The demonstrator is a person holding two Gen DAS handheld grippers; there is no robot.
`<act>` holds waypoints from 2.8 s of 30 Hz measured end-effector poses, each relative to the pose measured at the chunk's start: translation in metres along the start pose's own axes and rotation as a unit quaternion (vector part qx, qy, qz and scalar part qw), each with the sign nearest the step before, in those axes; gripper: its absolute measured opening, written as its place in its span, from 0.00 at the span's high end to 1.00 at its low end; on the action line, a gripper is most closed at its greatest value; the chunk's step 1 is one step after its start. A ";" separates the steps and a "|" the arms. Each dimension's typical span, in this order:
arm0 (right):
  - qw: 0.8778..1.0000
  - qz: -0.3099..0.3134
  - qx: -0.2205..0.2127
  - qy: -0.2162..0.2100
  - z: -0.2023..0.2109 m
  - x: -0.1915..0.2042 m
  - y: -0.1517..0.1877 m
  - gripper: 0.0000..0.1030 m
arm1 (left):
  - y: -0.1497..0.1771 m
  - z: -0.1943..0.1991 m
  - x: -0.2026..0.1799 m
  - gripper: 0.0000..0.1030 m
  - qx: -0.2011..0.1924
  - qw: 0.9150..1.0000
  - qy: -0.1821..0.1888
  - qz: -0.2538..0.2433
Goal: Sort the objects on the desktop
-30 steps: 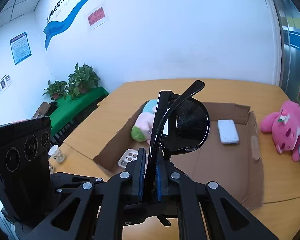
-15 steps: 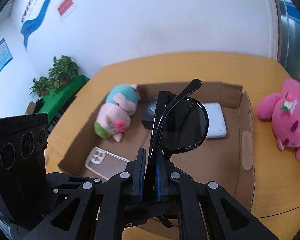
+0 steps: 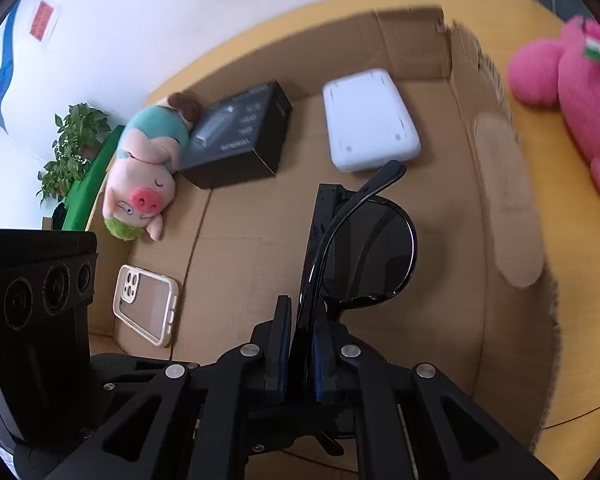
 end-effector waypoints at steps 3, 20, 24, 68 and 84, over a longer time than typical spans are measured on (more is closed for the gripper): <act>1.000 -0.014 0.012 0.002 -0.007 -0.006 0.002 0.92 | 0.004 -0.004 0.002 0.92 0.004 1.000 0.009 0.007; 0.993 0.028 -0.104 0.053 0.076 0.024 0.017 0.37 | 0.044 0.100 -0.034 0.63 -0.122 0.982 -0.118 -0.082; 0.980 0.060 -0.186 0.038 0.123 0.047 0.046 0.20 | 0.071 0.155 -0.033 0.39 -0.215 0.953 -0.189 -0.103; 0.904 0.116 -0.393 0.118 0.046 0.048 0.147 0.00 | 0.168 0.172 0.057 0.14 -0.374 0.814 -0.429 -0.116; 0.904 0.117 -0.393 0.118 0.047 0.048 0.146 0.00 | 0.167 0.171 0.056 0.13 -0.375 0.814 -0.428 -0.113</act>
Point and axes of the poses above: each gripper's, at about its wrist camera, not at the fingertips, and z roughly against the way its jaws point, x to its left, y to its underside, the point moved 2 cm from there along -z, roughly the way its jaws point, and after that the axes turned 10 degrees about -z, right-handed, at the moved point
